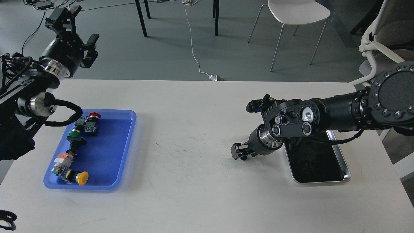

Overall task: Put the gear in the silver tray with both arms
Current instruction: 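Align and close the right gripper on the gear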

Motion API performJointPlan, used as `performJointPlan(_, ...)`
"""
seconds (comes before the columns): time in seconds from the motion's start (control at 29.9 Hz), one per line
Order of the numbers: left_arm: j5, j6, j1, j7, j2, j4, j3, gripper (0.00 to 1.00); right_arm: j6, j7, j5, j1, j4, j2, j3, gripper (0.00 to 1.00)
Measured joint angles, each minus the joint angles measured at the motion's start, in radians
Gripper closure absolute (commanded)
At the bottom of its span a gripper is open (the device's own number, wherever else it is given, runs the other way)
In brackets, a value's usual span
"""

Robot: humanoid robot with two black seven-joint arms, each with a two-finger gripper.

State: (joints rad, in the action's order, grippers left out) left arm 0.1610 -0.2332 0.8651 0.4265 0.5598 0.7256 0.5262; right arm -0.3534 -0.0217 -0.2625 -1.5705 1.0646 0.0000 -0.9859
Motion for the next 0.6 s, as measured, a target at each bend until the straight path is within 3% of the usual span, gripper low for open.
performJointPlan(0.6,0.000,0.001,0.000,0.009,0.000,0.001,0.001,0.08,-0.056,0.027,-0.016,0.002,-0.012,0.000,-0.002,0.58)
